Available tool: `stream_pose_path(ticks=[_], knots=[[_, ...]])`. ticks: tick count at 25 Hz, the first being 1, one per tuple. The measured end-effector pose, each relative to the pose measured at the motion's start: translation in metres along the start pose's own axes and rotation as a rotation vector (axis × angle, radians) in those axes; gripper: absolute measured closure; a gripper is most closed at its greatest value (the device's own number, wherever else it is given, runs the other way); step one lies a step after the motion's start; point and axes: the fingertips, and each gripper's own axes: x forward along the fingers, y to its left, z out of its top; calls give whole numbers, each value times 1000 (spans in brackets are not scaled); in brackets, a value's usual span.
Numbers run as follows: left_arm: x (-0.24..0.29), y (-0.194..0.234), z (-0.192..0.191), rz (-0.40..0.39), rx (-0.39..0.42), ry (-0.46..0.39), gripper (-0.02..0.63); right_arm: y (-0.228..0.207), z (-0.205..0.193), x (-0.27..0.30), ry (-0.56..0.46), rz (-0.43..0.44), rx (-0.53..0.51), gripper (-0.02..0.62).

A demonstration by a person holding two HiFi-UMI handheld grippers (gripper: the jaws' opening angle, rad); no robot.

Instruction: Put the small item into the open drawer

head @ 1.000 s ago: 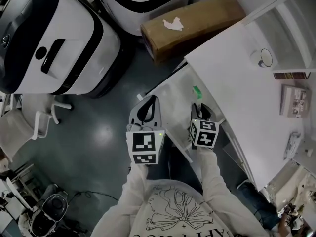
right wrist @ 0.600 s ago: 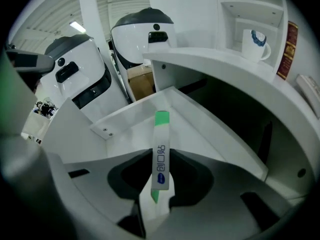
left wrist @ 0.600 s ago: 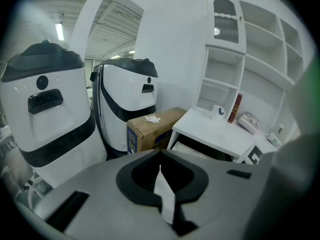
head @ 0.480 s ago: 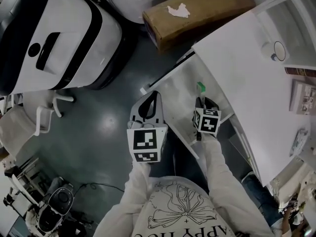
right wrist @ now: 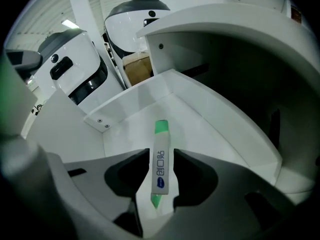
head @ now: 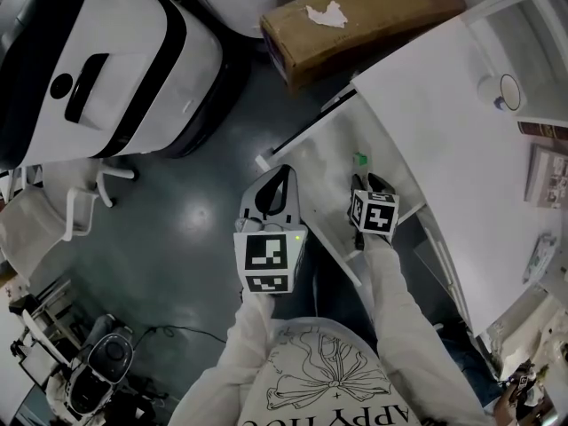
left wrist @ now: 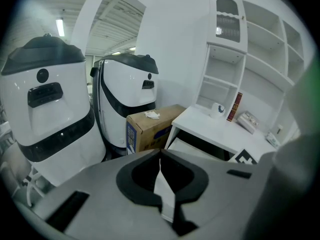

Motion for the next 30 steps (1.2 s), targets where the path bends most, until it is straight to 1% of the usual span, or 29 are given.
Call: stream_pose_path(ticks=[2, 6, 10, 15, 20, 26, 30], knots=[[-1, 0, 0, 0, 0, -2, 600, 1, 5, -5, -23, 1, -4, 442], [-7, -1, 7, 4, 2, -17, 600, 3, 20, -29, -89, 2, 2, 443], [-17, -8, 21, 5, 6, -53, 600, 7, 40, -63, -172, 6, 1, 477], [-40, -20, 43, 2, 17, -107, 600, 14, 72, -125, -320, -6, -1, 512], [-68, -35, 74, 3, 43, -196, 600, 14, 108, -193, -486, -20, 20, 557], [-106, -47, 113, 5, 71, -297, 600, 24, 143, -276, -669, -15, 13, 568], [-132, -53, 135, 12, 88, -362, 600, 30, 157, -322, -767, -18, -4, 575]])
